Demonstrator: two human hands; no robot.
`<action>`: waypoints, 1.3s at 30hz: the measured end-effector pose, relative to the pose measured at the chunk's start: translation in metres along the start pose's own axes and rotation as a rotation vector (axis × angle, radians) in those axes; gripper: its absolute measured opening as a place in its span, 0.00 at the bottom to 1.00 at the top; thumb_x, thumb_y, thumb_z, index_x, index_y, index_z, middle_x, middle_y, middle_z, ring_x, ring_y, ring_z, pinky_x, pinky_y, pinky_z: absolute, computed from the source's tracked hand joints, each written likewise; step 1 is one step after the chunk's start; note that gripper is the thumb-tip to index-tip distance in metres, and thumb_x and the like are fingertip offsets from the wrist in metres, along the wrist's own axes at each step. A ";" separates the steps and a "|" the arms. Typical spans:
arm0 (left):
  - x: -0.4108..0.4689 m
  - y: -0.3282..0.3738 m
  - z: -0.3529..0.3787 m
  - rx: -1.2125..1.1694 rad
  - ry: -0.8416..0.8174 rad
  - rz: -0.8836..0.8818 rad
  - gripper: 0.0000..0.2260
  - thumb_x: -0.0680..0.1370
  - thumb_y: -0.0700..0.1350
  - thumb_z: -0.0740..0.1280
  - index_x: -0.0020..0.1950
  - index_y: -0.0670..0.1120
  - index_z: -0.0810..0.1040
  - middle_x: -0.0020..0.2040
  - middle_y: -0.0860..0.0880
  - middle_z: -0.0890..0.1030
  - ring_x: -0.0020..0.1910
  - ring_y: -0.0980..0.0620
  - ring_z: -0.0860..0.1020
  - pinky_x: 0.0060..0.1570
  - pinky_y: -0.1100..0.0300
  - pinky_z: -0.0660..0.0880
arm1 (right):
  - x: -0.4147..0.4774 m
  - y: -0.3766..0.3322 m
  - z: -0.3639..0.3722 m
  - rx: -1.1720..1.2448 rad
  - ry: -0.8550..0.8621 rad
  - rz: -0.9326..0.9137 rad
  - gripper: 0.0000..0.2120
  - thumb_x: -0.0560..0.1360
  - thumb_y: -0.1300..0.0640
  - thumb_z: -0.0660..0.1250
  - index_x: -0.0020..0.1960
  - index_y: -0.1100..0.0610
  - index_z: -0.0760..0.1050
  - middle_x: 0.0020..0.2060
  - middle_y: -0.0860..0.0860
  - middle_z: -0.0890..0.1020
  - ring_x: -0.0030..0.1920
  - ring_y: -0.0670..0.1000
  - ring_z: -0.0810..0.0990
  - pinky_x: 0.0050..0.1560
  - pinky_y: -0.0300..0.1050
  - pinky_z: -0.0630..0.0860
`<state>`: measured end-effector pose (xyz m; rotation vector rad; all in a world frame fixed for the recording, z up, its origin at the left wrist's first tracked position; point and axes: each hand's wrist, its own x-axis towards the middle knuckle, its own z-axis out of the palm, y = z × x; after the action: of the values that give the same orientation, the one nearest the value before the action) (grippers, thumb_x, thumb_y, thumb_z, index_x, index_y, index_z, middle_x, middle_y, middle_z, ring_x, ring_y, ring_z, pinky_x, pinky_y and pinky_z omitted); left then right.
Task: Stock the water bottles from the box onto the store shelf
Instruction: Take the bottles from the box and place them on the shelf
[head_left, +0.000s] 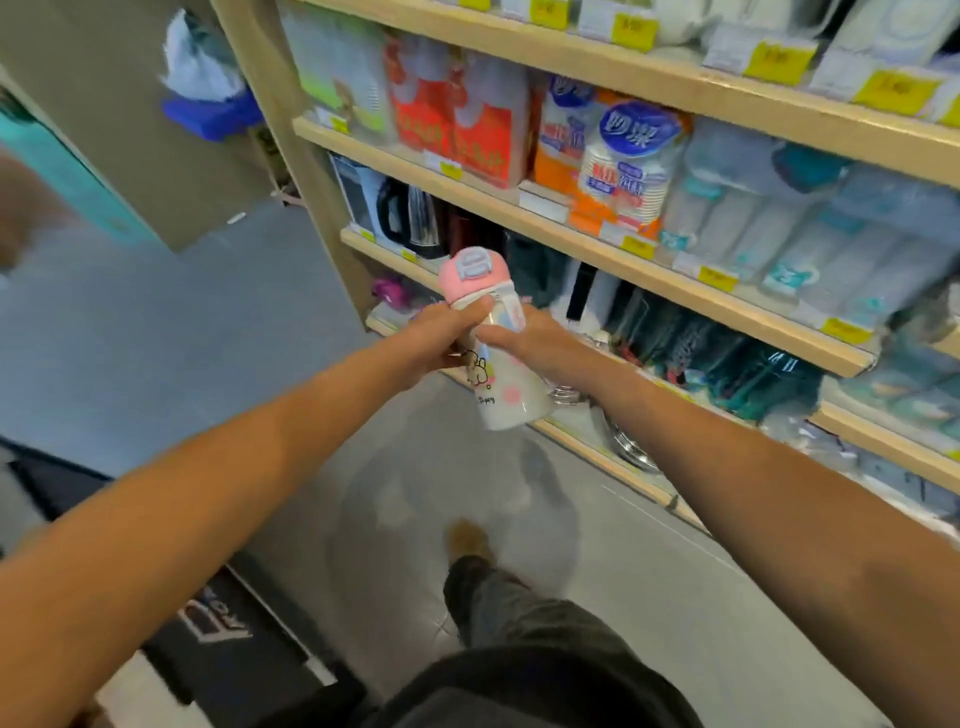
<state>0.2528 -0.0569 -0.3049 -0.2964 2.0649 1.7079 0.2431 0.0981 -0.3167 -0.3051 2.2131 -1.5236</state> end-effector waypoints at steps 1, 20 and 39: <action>0.010 0.002 -0.017 0.005 0.005 -0.017 0.19 0.78 0.56 0.63 0.62 0.44 0.76 0.55 0.44 0.81 0.53 0.47 0.80 0.54 0.56 0.78 | 0.019 -0.005 0.008 0.014 -0.008 0.008 0.06 0.75 0.53 0.67 0.52 0.46 0.74 0.41 0.42 0.82 0.37 0.39 0.81 0.37 0.34 0.75; 0.176 0.087 -0.288 0.023 -0.128 0.031 0.17 0.77 0.54 0.65 0.59 0.44 0.78 0.47 0.46 0.83 0.47 0.48 0.81 0.47 0.56 0.78 | 0.291 -0.132 0.092 0.076 0.162 0.036 0.12 0.75 0.49 0.66 0.58 0.44 0.73 0.50 0.45 0.83 0.48 0.45 0.83 0.46 0.40 0.79; 0.197 0.392 -0.456 0.104 -0.599 0.686 0.29 0.69 0.56 0.67 0.67 0.44 0.71 0.58 0.42 0.80 0.50 0.49 0.78 0.44 0.58 0.72 | 0.381 -0.456 0.032 -0.325 0.808 -0.330 0.11 0.74 0.56 0.68 0.55 0.57 0.77 0.50 0.52 0.84 0.50 0.52 0.82 0.50 0.47 0.78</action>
<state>-0.1806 -0.3938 0.0103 0.9448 1.8651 1.7213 -0.1067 -0.2555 0.0099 -0.1673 3.1921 -1.6330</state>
